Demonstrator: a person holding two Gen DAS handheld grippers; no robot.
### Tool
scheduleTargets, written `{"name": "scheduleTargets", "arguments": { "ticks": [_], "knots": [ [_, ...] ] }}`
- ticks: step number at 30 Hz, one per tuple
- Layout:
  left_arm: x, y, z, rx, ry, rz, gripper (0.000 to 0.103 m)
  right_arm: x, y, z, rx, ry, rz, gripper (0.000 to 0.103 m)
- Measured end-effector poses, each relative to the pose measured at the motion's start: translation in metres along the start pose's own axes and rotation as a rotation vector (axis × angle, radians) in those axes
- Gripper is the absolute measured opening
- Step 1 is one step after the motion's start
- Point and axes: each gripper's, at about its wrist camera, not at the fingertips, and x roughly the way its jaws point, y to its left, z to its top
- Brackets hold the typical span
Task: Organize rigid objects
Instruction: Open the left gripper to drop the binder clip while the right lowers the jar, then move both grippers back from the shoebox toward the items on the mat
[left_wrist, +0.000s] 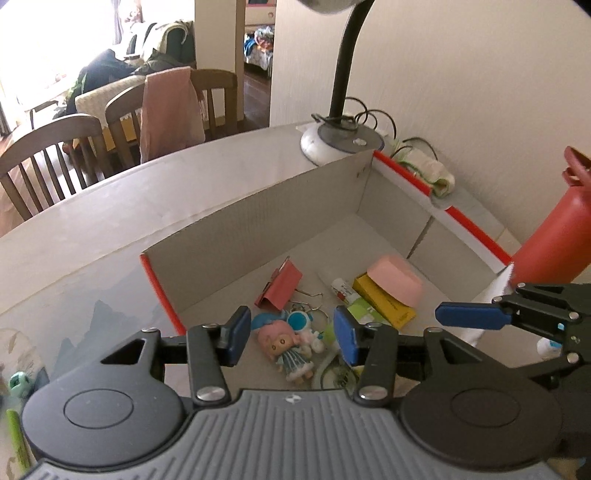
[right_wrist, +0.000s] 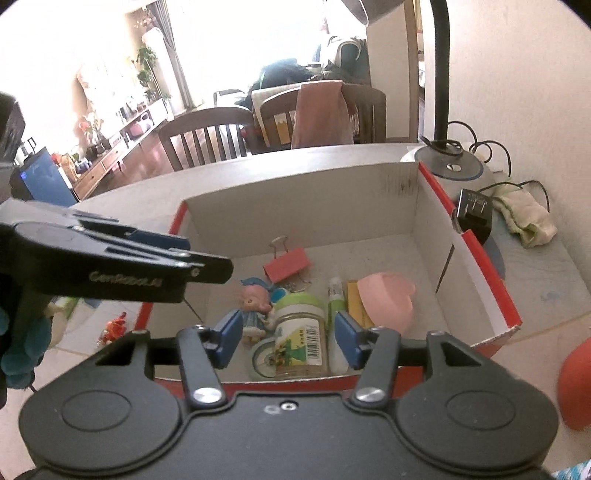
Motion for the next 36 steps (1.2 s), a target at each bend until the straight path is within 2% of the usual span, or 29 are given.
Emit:
{"name": "scheduleTargets", "arguments": {
  "ticks": [4,7,10,12,15,20,23,30,33,36],
  "knots": [
    [-0.019,0.005,-0.008,-0.016,-0.018,-0.005,0.050,-0.013,0.007,0.000,-0.010,-0.026,0.010,0.056],
    [-0.034,0.009,-0.017,-0.030,-0.036,-0.012,0.059,-0.019,0.013,0.004,-0.008,-0.044,0.027,0.057],
    [-0.051,0.016,-0.027,-0.040,-0.055,-0.017,0.059,-0.026,0.021,0.005,-0.007,-0.063,0.043,0.065],
    [-0.061,0.022,-0.033,-0.046,-0.066,-0.021,0.059,-0.029,0.028,0.004,-0.014,-0.071,0.049,0.067],
    [-0.077,0.033,-0.043,-0.062,-0.083,-0.021,0.068,-0.031,0.040,0.004,-0.021,-0.079,0.051,0.075],
    [-0.101,0.054,-0.063,-0.081,-0.103,-0.025,0.072,-0.038,0.066,-0.001,-0.035,-0.098,0.048,0.086],
    [-0.114,0.068,-0.076,-0.091,-0.116,-0.022,0.076,-0.040,0.085,-0.006,-0.035,-0.096,0.058,0.088],
    [-0.137,0.105,-0.107,-0.109,-0.125,-0.022,0.077,-0.034,0.128,-0.015,-0.032,-0.100,0.091,0.092],
    [-0.147,0.122,-0.120,-0.110,-0.134,-0.017,0.084,-0.029,0.147,-0.021,-0.031,-0.098,0.113,0.095],
    [-0.154,0.141,-0.131,-0.124,-0.137,-0.018,0.084,-0.024,0.165,-0.026,-0.047,-0.099,0.117,0.098]
  ]
}}
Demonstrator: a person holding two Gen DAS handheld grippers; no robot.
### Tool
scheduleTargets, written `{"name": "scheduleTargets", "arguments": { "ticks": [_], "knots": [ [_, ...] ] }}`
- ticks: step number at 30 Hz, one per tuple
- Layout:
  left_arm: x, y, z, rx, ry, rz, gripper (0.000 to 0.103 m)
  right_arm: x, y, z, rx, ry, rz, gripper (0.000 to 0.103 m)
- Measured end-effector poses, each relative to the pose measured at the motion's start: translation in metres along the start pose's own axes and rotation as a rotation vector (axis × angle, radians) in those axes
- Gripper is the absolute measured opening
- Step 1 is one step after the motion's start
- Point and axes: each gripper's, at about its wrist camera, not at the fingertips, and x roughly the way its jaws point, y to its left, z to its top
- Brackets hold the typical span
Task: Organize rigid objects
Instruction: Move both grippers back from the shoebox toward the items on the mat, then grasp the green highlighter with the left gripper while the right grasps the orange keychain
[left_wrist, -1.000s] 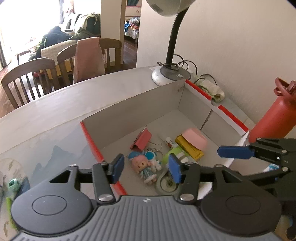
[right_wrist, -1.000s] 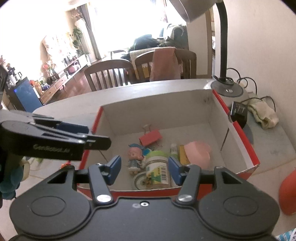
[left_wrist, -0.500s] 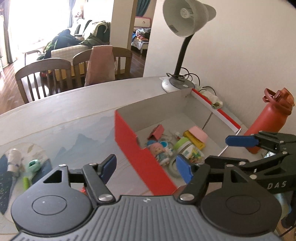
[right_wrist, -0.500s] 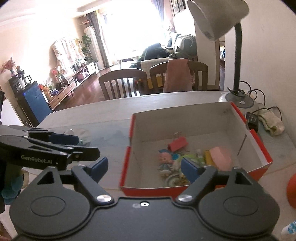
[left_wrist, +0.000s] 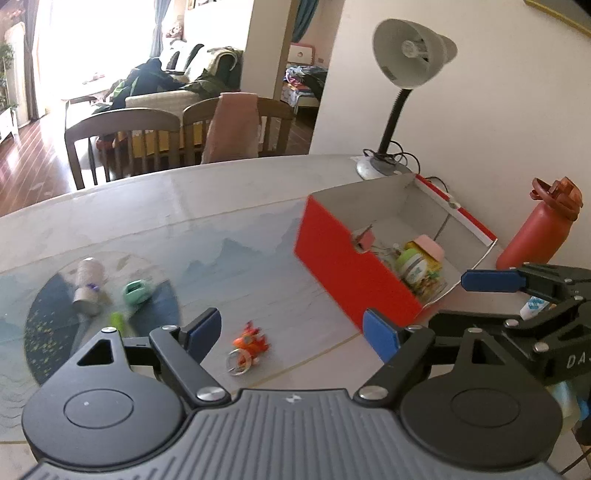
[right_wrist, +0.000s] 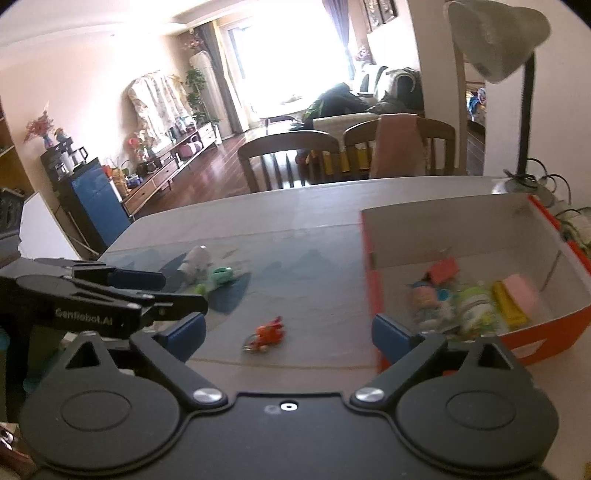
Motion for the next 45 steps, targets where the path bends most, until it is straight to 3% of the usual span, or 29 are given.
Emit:
{"name": "scheduleTargets", "arguments": {
  "ticks": [7,9,11,16,22,29,38,41,45],
  "knots": [
    [-0.007,0.047,-0.012,-0.035,0.007,0.025,0.085,0.030,0.035,-0.005,-0.035,0.040,-0.011,0.099],
    [-0.007,0.060,-0.016,-0.041,0.008,0.037,0.091,0.041,0.045,-0.006,-0.047,0.054,-0.018,0.099],
    [-0.005,0.070,-0.019,-0.047,0.009,0.044,0.103,0.051,0.053,-0.008,-0.057,0.063,-0.023,0.099],
    [0.005,0.097,-0.026,-0.087,0.022,0.040,0.103,0.079,0.067,-0.014,-0.073,0.086,-0.045,0.099],
    [0.031,0.123,-0.034,-0.115,0.048,0.104,0.103,0.118,0.069,-0.021,-0.091,0.128,-0.075,0.098],
    [0.070,0.150,-0.042,-0.214,0.100,0.125,0.103,0.157,0.061,-0.027,-0.143,0.202,-0.107,0.094],
    [0.100,0.166,-0.050,-0.220,0.093,0.221,0.103,0.186,0.055,-0.033,-0.194,0.254,-0.086,0.085],
    [0.106,0.166,-0.052,-0.208,0.097,0.243,0.102,0.191,0.053,-0.034,-0.209,0.269,-0.075,0.075],
    [0.111,0.166,-0.053,-0.203,0.089,0.256,0.100,0.193,0.054,-0.035,-0.241,0.259,-0.068,0.075]
  ]
}}
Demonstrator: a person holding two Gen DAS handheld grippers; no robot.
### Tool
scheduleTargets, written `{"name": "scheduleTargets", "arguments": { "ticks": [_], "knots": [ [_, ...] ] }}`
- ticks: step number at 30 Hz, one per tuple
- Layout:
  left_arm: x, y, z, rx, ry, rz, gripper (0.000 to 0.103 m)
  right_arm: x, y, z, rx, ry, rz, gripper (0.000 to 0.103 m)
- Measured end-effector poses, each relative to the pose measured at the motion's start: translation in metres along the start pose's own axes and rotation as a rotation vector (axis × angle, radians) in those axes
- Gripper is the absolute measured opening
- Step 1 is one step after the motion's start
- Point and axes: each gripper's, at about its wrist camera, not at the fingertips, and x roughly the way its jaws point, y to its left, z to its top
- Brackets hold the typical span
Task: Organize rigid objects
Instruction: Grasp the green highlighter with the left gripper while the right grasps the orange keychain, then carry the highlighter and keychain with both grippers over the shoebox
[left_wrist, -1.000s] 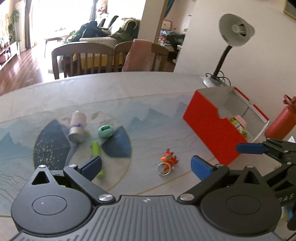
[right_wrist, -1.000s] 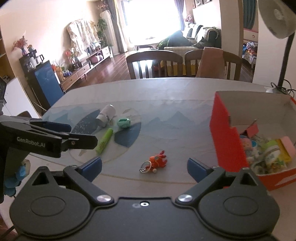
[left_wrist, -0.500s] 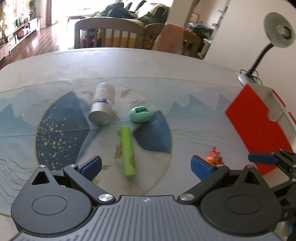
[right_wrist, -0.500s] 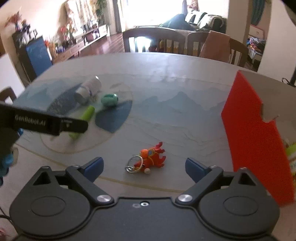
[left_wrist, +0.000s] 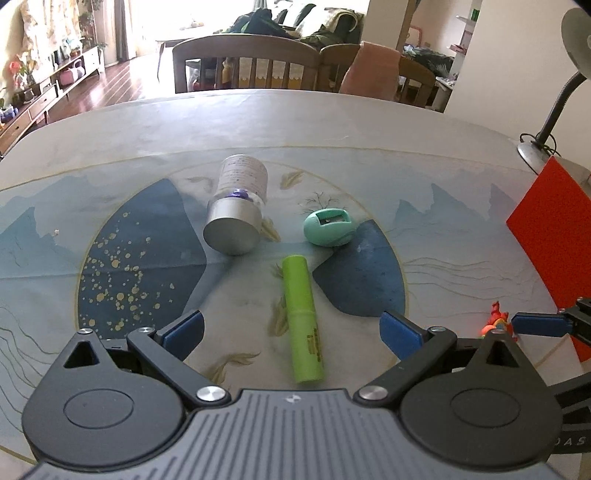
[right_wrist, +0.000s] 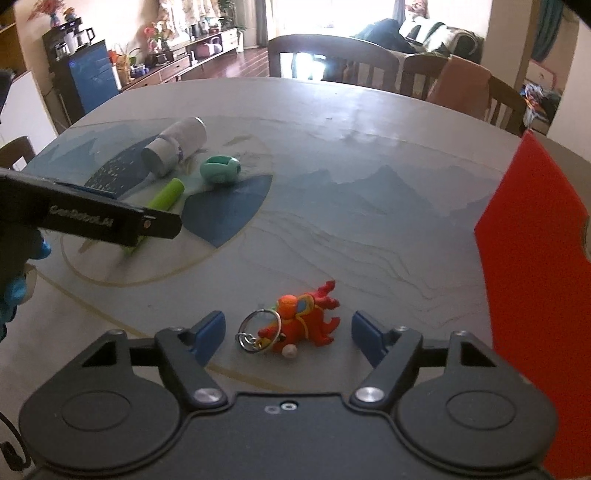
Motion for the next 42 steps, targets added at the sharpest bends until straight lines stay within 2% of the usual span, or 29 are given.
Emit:
{"name": "scheduleTargets", "arguments": {
  "ticks": [2,6,9,11,13,14,16,19,31,42],
  "knots": [
    [0.002,0.001,0.001,-0.007,0.004,0.003,0.091,0.000,0.000,0.000,-0.016,-0.007,-0.005,0.070],
    [0.002,0.000,0.003,-0.013,-0.005,0.021,0.083,-0.002,0.004,-0.003,-0.049,-0.016,-0.003,0.065],
    [0.001,-0.002,0.003,-0.012,-0.011,0.039,0.071,-0.005,0.005,-0.006,-0.049,-0.022,-0.005,0.061],
    [0.001,-0.004,0.004,0.001,-0.016,0.046,0.053,-0.006,0.006,-0.006,-0.046,-0.023,-0.007,0.057],
    [0.001,-0.005,0.005,0.006,-0.018,0.050,0.041,-0.007,0.006,-0.007,-0.044,-0.024,-0.009,0.053],
    [0.001,-0.005,0.005,0.005,-0.018,0.048,0.037,-0.007,0.007,-0.007,-0.043,-0.025,-0.011,0.050],
    [0.001,-0.004,0.006,0.003,-0.016,0.050,0.031,-0.008,0.008,-0.008,-0.039,-0.026,-0.015,0.050],
    [-0.001,-0.007,0.005,0.019,-0.012,0.055,0.017,-0.010,0.008,-0.009,-0.018,-0.020,-0.022,0.049],
    [-0.016,-0.012,-0.003,-0.004,0.021,-0.005,0.016,-0.041,0.003,-0.018,0.127,-0.026,-0.013,0.048],
    [-0.053,-0.028,-0.014,-0.001,0.025,-0.079,0.016,-0.093,-0.001,-0.026,0.199,-0.093,-0.005,0.048]
  ]
}}
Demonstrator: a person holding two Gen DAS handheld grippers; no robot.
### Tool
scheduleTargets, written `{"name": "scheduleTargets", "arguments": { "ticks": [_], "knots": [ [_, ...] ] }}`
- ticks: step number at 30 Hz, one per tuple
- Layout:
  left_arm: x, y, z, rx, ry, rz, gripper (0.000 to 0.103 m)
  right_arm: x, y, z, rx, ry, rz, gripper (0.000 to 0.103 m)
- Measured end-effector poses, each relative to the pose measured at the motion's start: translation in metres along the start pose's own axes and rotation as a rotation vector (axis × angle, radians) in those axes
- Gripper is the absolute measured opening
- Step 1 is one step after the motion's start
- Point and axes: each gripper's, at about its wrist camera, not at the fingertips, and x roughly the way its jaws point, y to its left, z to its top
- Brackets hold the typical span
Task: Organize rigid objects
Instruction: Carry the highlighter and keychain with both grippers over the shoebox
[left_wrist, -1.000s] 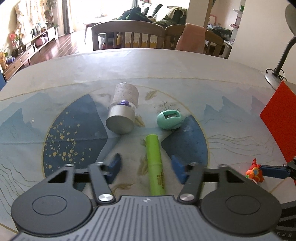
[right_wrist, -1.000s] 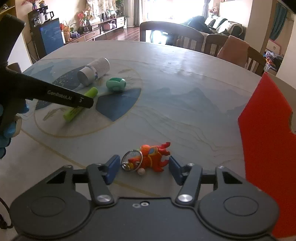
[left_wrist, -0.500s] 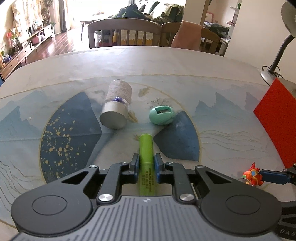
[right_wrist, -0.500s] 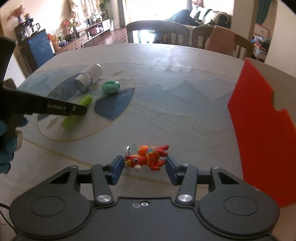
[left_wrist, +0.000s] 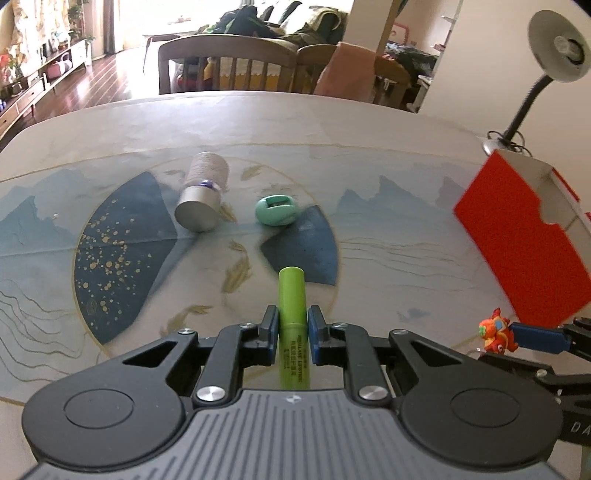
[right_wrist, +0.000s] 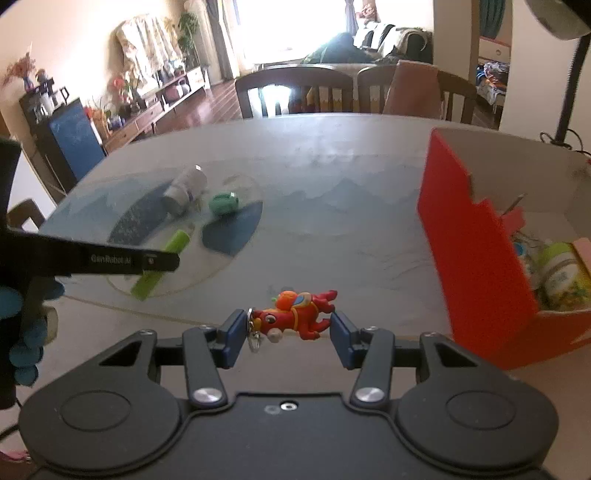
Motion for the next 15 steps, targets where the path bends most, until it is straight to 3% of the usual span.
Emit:
{"name": "scheduleTargets", "arguments": {
  "ticks": [15],
  "knots": [
    [-0.055,-0.061,0.018,0.047,-0.027,-0.136,0.016,-0.074,-0.025,0.015,0.068,-0.107,-0.022,0.048]
  ]
}}
